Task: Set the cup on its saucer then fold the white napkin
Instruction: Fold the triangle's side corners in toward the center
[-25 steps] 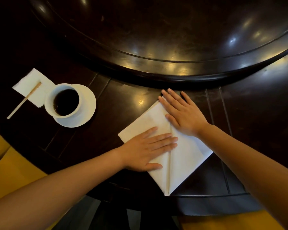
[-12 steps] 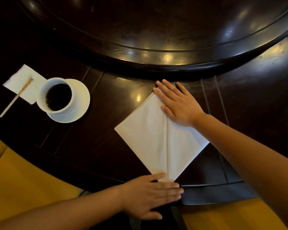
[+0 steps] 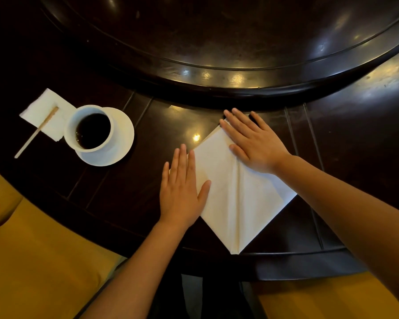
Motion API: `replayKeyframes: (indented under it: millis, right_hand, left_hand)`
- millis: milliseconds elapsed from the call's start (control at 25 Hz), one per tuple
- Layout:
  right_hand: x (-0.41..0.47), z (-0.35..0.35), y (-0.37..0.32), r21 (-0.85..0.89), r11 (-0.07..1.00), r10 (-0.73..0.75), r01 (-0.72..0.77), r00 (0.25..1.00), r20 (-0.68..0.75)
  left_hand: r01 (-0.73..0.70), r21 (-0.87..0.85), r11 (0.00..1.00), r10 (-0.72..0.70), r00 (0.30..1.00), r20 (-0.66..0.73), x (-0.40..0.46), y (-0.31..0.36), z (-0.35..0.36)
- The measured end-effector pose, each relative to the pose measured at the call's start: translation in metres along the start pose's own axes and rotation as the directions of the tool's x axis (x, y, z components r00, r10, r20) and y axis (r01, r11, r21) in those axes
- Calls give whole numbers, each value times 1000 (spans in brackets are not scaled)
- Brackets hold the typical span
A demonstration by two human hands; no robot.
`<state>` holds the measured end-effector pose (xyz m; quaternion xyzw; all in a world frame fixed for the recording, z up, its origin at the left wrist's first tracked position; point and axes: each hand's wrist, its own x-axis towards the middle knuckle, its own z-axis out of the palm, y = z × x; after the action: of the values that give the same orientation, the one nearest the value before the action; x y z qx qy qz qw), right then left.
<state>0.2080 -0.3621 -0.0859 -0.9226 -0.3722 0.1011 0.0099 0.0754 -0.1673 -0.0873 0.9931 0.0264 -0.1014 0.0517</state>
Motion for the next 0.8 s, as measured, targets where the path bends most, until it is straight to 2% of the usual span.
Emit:
replayKeyframes:
  millis: [240, 320, 400, 480, 640, 800]
  right_hand:
    - [-15, -4, -23, 60, 998, 28, -29, 1000, 11]
    - [-25, -9, -33, 181, 967, 197, -180, 977, -86]
    - [-40, -14, -39, 331, 858, 472, -393, 857, -207]
    - [-58, -15, -42, 350, 772, 622, -530, 743, -247]
    - [-75, -19, -41, 357, 709, 674, -608, 733, -92]
    - [-72, -23, -36, 367, 675, 696, -640, 718, -29]
  left_hand:
    - [1, -46, 999, 3, 996, 90, -30, -12, -6]
    - [42, -114, 993, -35, 998, 55, -30, -8, -17]
    - [56, -183, 981, -63, 998, -30, -19, 0, -28]
    - [37, -183, 982, -52, 996, -77, -1, 8, -37]
    - [20, -94, 995, -24, 999, -49, 24, 20, -45]
    - [82, -247, 966, -90, 996, -22, 33, 21, -47]
